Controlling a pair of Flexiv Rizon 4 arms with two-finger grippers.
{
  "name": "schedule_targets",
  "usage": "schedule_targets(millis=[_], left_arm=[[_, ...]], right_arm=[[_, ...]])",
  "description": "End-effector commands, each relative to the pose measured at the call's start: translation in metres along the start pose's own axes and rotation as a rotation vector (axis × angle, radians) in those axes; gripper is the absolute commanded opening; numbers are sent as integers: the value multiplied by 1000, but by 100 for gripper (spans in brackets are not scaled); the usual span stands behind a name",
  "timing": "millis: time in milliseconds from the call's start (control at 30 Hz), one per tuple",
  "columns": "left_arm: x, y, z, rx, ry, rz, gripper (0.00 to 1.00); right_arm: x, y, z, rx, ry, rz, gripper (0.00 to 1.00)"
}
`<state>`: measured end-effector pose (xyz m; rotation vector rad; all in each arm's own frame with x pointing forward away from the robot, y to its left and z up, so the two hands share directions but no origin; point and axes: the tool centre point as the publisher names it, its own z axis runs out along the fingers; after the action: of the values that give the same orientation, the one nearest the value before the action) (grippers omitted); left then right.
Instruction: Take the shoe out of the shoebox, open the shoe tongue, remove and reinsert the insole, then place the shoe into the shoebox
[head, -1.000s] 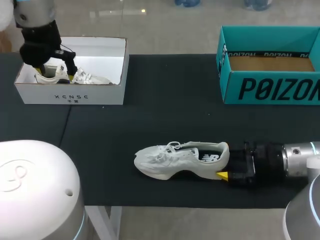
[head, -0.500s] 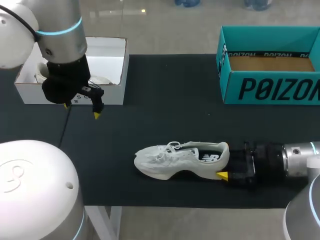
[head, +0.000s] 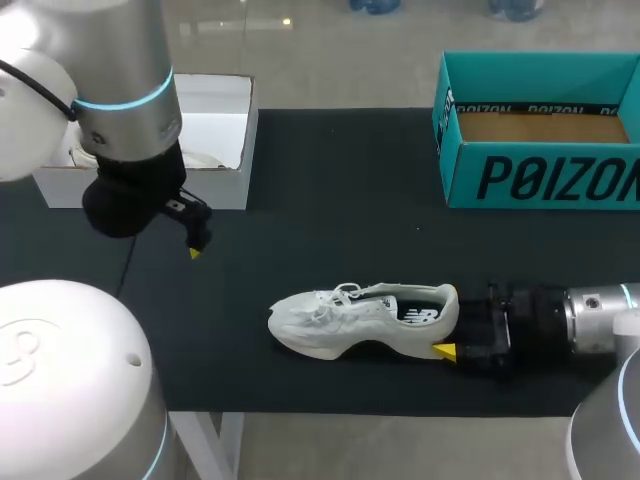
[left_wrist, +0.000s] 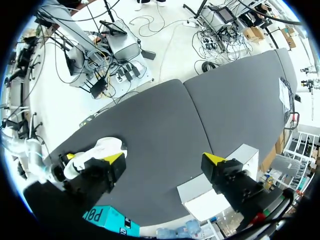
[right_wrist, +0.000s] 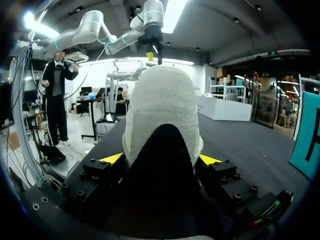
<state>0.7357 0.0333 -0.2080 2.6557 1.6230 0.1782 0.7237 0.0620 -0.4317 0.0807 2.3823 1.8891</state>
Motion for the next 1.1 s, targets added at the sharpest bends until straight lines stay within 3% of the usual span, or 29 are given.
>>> schedule_targets(millis=[33, 200, 300, 333, 400, 500, 600, 833, 933, 1000, 1100], left_arm=[[1, -3, 1, -11, -1, 1, 100], [1, -3, 1, -11, -1, 1, 100], [-15, 6, 15, 53, 18, -434, 100], [-19, 8, 20, 112, -26, -541, 100], [-27, 3, 31, 159, -97, -718, 100], [-46, -3, 55, 207, -104, -1074, 100], [-58, -10, 66, 254, -154, -1240, 100], [-94, -16, 80, 375, -237, -1442, 100], [-105, -16, 79, 374, -238, -1545, 100], [-110, -16, 76, 333, -210, -1647, 100], [-122, -17, 71, 349, -199, -1711, 100]], right_arm=[[-1, -2, 3, 3, -1, -1, 0], [-1, -2, 3, 3, -1, -1, 0], [-1, -2, 3, 3, -1, -1, 0], [-1, -2, 3, 3, -1, -1, 0], [-1, -2, 3, 3, -1, -1, 0], [-1, -2, 3, 3, -1, -1, 0], [-1, -2, 3, 3, -1, -1, 0], [-1, -2, 3, 3, -1, -1, 0], [-1, -2, 3, 3, -1, -1, 0], [-1, -2, 3, 3, -1, -1, 0], [-1, -2, 3, 3, -1, -1, 0]])
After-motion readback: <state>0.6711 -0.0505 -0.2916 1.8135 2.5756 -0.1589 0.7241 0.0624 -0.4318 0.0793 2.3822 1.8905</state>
